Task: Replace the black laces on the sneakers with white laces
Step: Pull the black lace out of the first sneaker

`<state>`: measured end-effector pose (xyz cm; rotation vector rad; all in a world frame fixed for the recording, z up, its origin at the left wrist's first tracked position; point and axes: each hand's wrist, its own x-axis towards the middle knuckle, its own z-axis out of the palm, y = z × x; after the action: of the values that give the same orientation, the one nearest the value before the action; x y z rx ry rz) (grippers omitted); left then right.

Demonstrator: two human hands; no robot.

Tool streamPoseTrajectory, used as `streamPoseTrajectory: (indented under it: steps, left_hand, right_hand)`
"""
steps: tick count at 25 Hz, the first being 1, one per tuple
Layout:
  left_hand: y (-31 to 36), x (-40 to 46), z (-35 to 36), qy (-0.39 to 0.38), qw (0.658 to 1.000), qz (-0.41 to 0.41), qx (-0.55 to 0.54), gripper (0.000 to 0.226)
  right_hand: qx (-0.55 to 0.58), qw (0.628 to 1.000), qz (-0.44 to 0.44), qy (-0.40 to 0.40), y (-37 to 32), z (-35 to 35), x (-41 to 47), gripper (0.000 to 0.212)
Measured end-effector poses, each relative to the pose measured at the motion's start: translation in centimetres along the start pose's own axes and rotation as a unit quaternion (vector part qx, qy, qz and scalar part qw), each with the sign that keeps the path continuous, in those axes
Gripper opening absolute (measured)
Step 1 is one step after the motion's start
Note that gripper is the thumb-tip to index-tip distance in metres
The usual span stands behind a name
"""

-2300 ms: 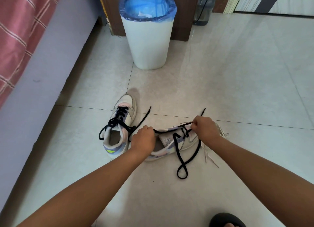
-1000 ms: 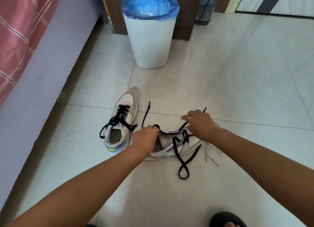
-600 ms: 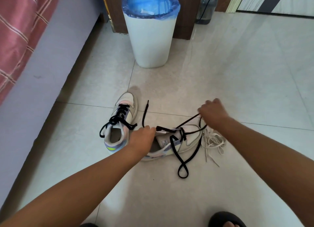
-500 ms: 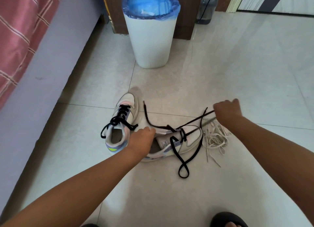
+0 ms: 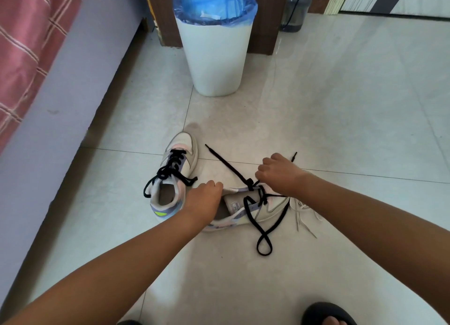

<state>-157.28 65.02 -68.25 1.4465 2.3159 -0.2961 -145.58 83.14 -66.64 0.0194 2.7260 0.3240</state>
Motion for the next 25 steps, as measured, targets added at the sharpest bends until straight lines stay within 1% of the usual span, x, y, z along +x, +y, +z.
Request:
streamPoseTrajectory:
  steps: [1,4,6,9,11,12,13,14,15,16,17,18,19,21,23,24,25]
  left_hand:
    - [-0.1,0.0,0.1,0.0,1.0,0.001,0.001,0.02]
    - [-0.2,-0.2,0.1,-0.003,1.0,-0.006,-0.007,0.021]
    - [-0.4,-0.3,0.1,-0.004,1.0,-0.007,-0.005,0.022]
    - [-1.0,-0.6,0.4,-0.011,1.0,-0.019,0.0,0.022]
    - [-1.3,-0.8,0.5,-0.01,0.999,-0.033,-0.004,0.022]
    - [-1.3,-0.7,0.6,-0.009,0.999,-0.035,-0.004,0.022]
    - [-1.2,-0.6,0.6,-0.008,0.999,-0.033,-0.001,0.022]
    - [-1.1,-0.5,0.5,-0.007,1.0,-0.03,0.0,0.022]
    - [-1.0,-0.5,0.5,-0.007,1.0,-0.028,-0.001,0.022]
    - [-1.0,-0.4,0.4,-0.008,1.0,-0.028,-0.003,0.023]
    - [-1.1,-0.4,0.5,-0.008,1.0,-0.028,-0.004,0.023]
    - [-1.1,-0.5,0.5,-0.008,1.0,-0.029,-0.004,0.022]
    - [-1.2,-0.5,0.6,-0.007,1.0,-0.03,-0.003,0.021]
    - [-1.1,-0.6,0.6,-0.002,1.0,-0.029,-0.002,0.02]
    - [-1.1,-0.7,0.6,0.002,1.0,-0.026,-0.005,0.021]
    - [-1.2,-0.7,0.6,0.002,1.0,-0.025,-0.005,0.021]
    - [-1.3,-0.7,0.6,0.0,1.0,-0.025,-0.003,0.022]
  right_hand:
    - [0.0,0.999,0.03,-0.024,0.9,-0.2,-0.2,0.021]
    - [-0.028,0.983,0.174,-0.06,4.1,-0.7,-1.0,0.022]
    - [-0.05,0.96,0.26,-0.09,6.5,-0.5,-2.3,0.024]
    - [-0.06,0.911,0.392,-0.113,9.6,0.1,-5.1,0.023]
    - [-0.069,0.894,0.422,-0.133,9.9,0.3,-5.5,0.025]
    - [-0.054,0.899,0.414,-0.136,9.3,0.5,-5.1,0.027]
    - [-0.02,0.915,0.383,-0.128,8.3,0.8,-4.3,0.031]
    - [0.028,0.938,0.327,-0.109,6.9,0.9,-3.2,0.035]
    - [0.085,0.96,0.253,-0.087,5.0,1.0,-2.1,0.04]
    - [0.14,0.973,0.173,-0.066,3.0,0.8,-1.1,0.044]
    - [0.179,0.977,0.101,-0.05,1.2,0.5,-0.2,0.044]
    - [0.191,0.98,0.046,-0.036,-0.2,0.2,0.6,0.043]
    - [0.178,0.984,0.009,-0.027,-1.0,0.0,1.3,0.039]
    - [0.121,0.992,-0.036,-0.023,-1.6,-0.5,2.0,0.028]
    - [0.082,0.994,-0.057,-0.045,-1.5,-1.3,2.1,0.022]
    - [0.073,0.994,-0.054,-0.056,-1.2,-1.8,1.9,0.023]
    - [0.068,0.996,-0.029,-0.057,-0.4,-2.4,1.7,0.025]
